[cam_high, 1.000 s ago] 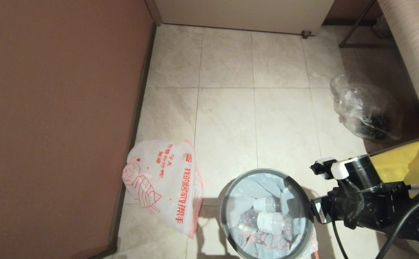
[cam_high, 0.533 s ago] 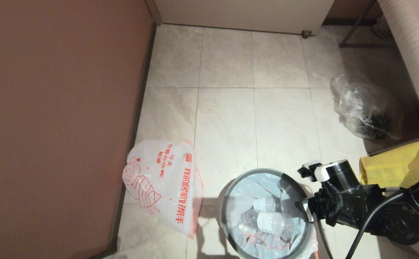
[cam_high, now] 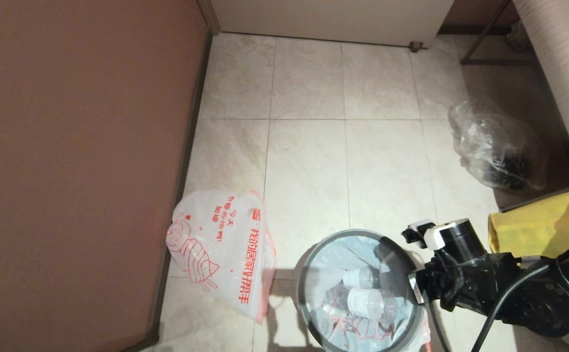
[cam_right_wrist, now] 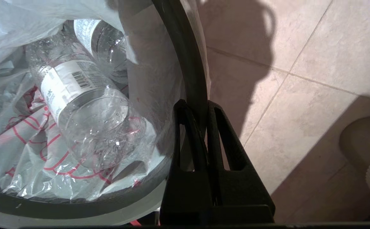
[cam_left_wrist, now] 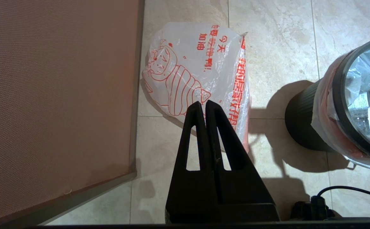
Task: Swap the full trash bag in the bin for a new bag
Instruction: Place the trash can ring on the floor
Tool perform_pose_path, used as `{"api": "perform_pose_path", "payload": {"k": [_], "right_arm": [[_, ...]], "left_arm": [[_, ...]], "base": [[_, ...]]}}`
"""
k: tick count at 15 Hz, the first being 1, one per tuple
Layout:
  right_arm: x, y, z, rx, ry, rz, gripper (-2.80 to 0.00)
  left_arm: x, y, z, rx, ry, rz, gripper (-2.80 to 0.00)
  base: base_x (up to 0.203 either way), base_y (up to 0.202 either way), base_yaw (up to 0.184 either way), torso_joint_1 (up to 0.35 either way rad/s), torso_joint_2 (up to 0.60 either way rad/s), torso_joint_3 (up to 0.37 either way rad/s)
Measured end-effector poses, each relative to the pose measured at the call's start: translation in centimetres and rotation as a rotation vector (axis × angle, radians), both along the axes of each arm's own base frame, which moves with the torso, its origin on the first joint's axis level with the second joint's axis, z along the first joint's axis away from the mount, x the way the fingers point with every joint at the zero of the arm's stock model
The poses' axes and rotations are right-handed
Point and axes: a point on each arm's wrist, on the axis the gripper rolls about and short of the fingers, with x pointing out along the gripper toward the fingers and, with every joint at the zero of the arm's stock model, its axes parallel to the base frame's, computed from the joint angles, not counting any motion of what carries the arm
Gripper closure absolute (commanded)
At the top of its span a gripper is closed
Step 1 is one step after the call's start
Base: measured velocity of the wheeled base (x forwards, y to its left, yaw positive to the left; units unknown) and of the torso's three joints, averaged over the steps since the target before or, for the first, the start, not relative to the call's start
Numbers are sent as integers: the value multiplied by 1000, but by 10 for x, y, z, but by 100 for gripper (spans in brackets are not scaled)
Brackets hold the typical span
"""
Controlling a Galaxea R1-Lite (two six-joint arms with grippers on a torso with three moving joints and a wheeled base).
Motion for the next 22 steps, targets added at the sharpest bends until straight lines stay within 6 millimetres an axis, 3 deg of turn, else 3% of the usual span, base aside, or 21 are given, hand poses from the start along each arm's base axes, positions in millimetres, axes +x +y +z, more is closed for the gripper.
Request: {"api": "perform_pose_path", "payload": {"k": [5, 10, 14, 16, 18, 22], "right_arm": [[-16, 10, 25, 12, -79, 27, 0], [-35, 7, 51, 28, -132, 33, 0], [-68, 5, 80, 79, -159, 84, 0], [-82, -4, 97, 110, -192, 84, 0], [-83, -20, 117, 151, -261, 24, 0], [-55, -66, 141, 152, -336, -213, 0]], "left_arm": [[0, 0, 0, 0, 0, 0, 0], [0, 0, 0, 0, 0, 0, 0], [0, 0, 0, 0, 0, 0, 0], [0, 0, 0, 0, 0, 0, 0], [0, 0, 0, 0, 0, 0, 0], [0, 0, 0, 0, 0, 0, 0]], "base": [[0, 0, 0, 0, 0, 0], [0, 0, 0, 0, 0, 0], [0, 0, 0, 0, 0, 0], [0, 0, 0, 0, 0, 0], [0, 0, 0, 0, 0, 0], [0, 0, 0, 0, 0, 0]]}}
